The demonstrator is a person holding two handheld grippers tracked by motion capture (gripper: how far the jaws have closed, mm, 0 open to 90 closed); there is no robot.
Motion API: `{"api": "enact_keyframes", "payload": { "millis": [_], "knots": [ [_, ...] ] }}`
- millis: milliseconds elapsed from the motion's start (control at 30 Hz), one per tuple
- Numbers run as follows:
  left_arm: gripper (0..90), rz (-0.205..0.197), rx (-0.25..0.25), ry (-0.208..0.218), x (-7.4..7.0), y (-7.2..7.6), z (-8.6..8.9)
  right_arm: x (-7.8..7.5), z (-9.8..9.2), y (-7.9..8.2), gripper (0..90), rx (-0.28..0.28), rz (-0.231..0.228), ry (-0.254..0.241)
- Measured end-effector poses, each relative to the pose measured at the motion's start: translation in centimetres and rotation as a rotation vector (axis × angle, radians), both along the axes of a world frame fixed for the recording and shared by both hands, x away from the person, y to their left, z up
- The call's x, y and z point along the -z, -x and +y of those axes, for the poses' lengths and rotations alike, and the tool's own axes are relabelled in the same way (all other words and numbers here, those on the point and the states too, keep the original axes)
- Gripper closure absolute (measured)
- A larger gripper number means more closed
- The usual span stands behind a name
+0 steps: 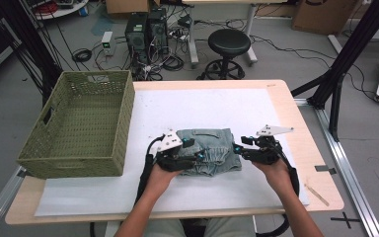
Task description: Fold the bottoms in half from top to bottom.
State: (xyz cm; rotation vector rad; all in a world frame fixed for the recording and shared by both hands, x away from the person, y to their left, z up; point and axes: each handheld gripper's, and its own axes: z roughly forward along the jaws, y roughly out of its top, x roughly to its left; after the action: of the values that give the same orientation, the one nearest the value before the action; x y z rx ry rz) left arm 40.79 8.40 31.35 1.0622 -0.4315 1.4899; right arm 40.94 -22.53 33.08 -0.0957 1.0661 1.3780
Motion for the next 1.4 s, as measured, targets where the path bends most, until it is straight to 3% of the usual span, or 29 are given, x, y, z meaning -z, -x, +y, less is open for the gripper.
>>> {"api": "enact_keyframes", "payload": {
  "millis": [133, 200, 333, 433, 533, 600, 633, 700, 767, 867, 967, 1100, 1200, 1333, 1400],
  "knots": [
    [41.7, 0.017, -0.061, -0.101, -0.1, 0.0, -2.7, -0.1, -0.5, 0.1, 47.6, -0.018, 0.013, -0.024],
    [40.7, 0.027, -0.108, -0.128, -0.3, -0.2, -3.7, -0.1, -0.7, 0.1, 47.5, -0.021, 0.011, -0.028],
    [36.4, 0.021, -0.196, -0.145, -0.7, -0.7, -5.2, 0.1, -1.1, 0.2, 47.4, -0.021, 0.016, -0.034],
    [36.8, -0.013, -0.268, -0.134, -0.7, -1.0, -5.8, 0.1, -1.4, 0.1, 47.4, -0.021, 0.018, -0.039],
    [44.3, -0.034, -0.291, -0.124, -0.7, -1.1, -6.1, 0.1, -1.5, 0.1, 47.5, -0.025, 0.023, -0.046],
    [60.3, -0.055, -0.319, -0.116, -0.5, -1.2, -6.2, 0.1, -1.5, 0.1, 47.5, -0.025, 0.02, -0.045],
    [70.9, -0.061, -0.317, -0.11, -0.6, -1.2, -6.2, 0.1, -1.5, 0.1, 47.5, -0.026, 0.024, -0.047],
    [80.2, -0.064, -0.318, -0.081, -0.7, -1.2, -6.2, 0.1, -1.4, 0.1, 47.5, -0.027, 0.027, -0.046],
    [83.5, -0.053, -0.308, -0.074, -0.8, -1.2, -6.1, 0.1, -1.4, 0.1, 47.5, -0.024, 0.028, -0.045],
    [84.6, -0.04, -0.239, -0.054, -1.0, -0.6, -5.4, 0.0, -1.5, 0.0, 49.7, -0.023, 0.031, -0.047],
    [84.7, -0.028, -0.117, -0.022, -1.4, 0.8, -4.1, -0.2, -1.5, -0.2, 55.2, -0.01, 0.049, -0.045],
    [84.6, -0.055, -0.084, 0.001, -1.7, 2.6, -2.9, -0.7, -0.8, -0.4, 59.8, 0.005, 0.07, -0.022],
    [84.6, -0.058, -0.081, 0.006, -1.8, 3.1, -2.6, -1.0, 0.5, -0.8, 58.5, 0.035, 0.085, 0.015],
    [84.6, -0.059, -0.088, 0.005, -1.7, 3.0, -2.8, -1.4, 2.8, -1.7, 51.4, 0.125, 0.089, 0.055],
    [84.5, -0.06, -0.087, 0.006, -1.7, 3.0, -2.7, -1.9, 3.8, -2.3, 54.1, 0.188, 0.106, 0.055]
  ]
}}
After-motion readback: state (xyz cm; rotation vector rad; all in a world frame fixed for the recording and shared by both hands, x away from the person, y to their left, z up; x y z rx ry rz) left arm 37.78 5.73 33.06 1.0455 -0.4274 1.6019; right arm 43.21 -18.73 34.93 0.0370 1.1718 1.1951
